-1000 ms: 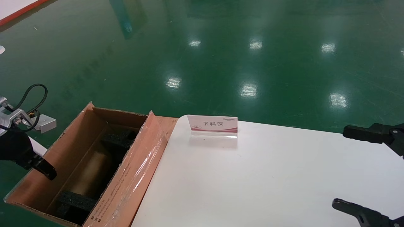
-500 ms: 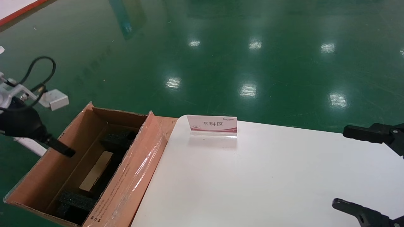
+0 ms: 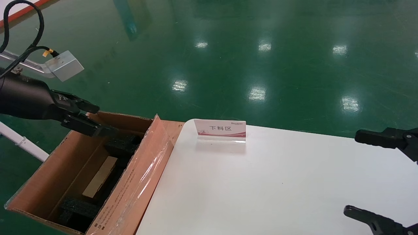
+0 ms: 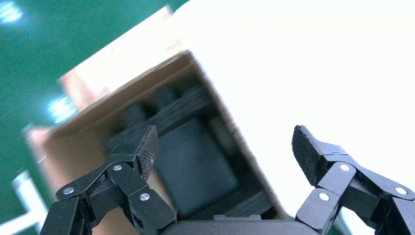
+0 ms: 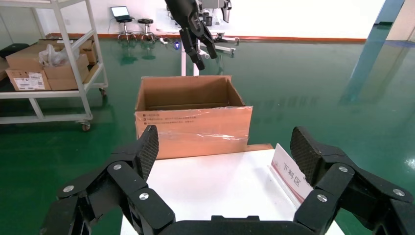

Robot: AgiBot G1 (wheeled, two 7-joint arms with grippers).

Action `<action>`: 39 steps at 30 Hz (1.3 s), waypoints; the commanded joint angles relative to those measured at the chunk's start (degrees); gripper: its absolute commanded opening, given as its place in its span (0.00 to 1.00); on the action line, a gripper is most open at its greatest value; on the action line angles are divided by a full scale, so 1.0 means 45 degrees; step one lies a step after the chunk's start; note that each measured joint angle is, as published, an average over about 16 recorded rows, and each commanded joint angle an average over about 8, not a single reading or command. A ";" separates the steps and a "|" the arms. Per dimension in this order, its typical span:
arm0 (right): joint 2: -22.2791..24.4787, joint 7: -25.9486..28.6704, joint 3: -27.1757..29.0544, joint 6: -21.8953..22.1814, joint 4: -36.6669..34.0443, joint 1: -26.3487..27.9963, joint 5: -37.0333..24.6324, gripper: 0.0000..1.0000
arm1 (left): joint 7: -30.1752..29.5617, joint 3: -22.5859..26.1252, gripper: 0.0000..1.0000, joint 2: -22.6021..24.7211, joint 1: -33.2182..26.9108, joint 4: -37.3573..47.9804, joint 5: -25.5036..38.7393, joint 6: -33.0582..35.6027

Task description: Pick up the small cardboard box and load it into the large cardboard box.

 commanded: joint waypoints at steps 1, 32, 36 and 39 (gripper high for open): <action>0.0001 -0.0001 0.0000 0.0001 -0.0001 0.0000 0.0000 1.00 | 0.0096 -0.0220 1.00 -0.0204 -0.0268 -0.0328 -0.0142 0.0209; 0.0004 -0.0012 -0.0015 0.0002 -0.0013 0.0006 0.0009 1.00 | 0.2800 -1.1191 1.00 0.0561 0.8486 -0.1434 -0.0781 0.1564; 0.0005 -0.0013 -0.0017 0.0003 -0.0013 0.0007 0.0011 1.00 | 0.3277 -1.3088 1.00 0.0689 1.0008 -0.1613 -0.0900 0.1773; 0.0006 -0.0014 -0.0019 0.0004 -0.0013 0.0007 0.0012 1.00 | 0.3636 -1.4519 1.00 0.0786 1.1156 -0.1748 -0.0990 0.1931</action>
